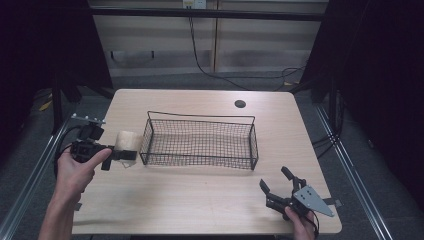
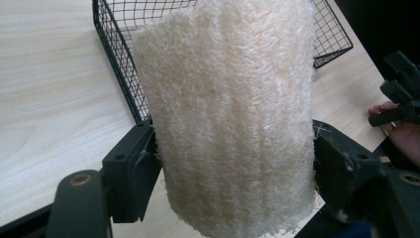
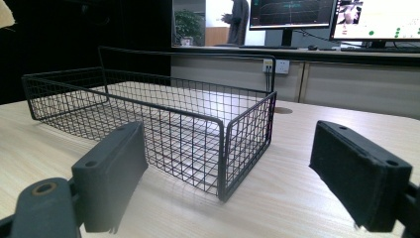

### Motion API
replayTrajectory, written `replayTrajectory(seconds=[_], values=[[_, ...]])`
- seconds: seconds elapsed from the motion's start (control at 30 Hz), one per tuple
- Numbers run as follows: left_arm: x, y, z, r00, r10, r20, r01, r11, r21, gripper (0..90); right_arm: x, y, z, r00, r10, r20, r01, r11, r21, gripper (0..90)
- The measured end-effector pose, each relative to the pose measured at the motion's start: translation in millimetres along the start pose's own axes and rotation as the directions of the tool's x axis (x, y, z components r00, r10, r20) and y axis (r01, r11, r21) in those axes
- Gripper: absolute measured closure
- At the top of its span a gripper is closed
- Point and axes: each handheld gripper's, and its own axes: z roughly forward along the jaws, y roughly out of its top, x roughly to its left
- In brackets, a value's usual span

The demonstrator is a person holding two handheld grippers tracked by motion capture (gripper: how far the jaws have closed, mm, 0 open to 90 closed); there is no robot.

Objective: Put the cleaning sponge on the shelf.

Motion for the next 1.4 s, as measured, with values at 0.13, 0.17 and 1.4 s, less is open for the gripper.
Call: replayTrajectory(seconds=[0.13,0.17,1.4], values=[[-5.7,7.9,2.1,0.9999,0.012,-0.002,-0.012,0.9999,0.009,26.3,-0.1,0.0,0.1,1.0000,-0.001,0.000,0.001,1.000,0.000,13.6],[-6.8,9.0,2.8,1.0000,0.009,-0.001,-0.009,0.9999,0.010,26.3,-0.1,0.1,0.0,1.0000,0.000,0.000,0.000,1.000,0.001,13.6],[-29.8,61.0,38.0,0.9984,0.055,0.011,-0.056,0.9917,0.116,26.3,0.2,0.0,-0.1,1.0000,0.002,-0.001,-0.002,1.000,0.002,13.6]])
